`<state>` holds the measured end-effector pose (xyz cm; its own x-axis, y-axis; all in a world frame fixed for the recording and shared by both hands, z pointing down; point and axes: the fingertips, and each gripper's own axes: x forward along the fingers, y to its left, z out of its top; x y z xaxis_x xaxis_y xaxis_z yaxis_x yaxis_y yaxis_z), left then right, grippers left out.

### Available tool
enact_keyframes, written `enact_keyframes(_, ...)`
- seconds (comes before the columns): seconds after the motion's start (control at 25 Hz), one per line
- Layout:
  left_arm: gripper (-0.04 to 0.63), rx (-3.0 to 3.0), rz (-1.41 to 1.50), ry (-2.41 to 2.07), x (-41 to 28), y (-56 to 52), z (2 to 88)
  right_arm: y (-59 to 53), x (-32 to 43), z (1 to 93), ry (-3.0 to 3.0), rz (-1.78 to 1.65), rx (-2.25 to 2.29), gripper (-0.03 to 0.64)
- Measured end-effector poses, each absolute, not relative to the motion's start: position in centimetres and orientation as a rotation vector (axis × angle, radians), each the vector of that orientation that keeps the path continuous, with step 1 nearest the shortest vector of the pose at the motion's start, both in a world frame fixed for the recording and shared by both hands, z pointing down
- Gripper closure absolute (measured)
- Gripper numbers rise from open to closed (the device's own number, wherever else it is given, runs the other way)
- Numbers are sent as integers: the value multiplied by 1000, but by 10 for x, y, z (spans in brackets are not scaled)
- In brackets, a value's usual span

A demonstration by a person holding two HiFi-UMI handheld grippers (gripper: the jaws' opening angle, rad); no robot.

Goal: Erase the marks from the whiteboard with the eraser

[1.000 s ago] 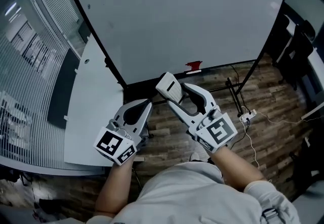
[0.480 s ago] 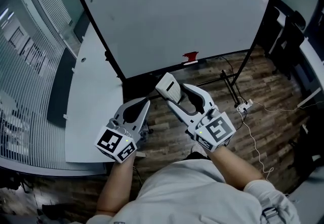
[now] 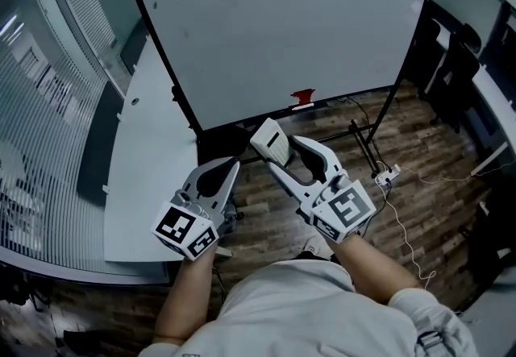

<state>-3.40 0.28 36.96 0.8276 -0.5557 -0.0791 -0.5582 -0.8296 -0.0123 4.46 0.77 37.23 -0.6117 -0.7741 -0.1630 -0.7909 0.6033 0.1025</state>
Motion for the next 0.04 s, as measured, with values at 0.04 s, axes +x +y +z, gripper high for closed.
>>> enact_keyframes(0.04, 589, -2972, 114, 905, -35, 3, 370, 8, 43, 372, 2720, 251, -1333, 379)
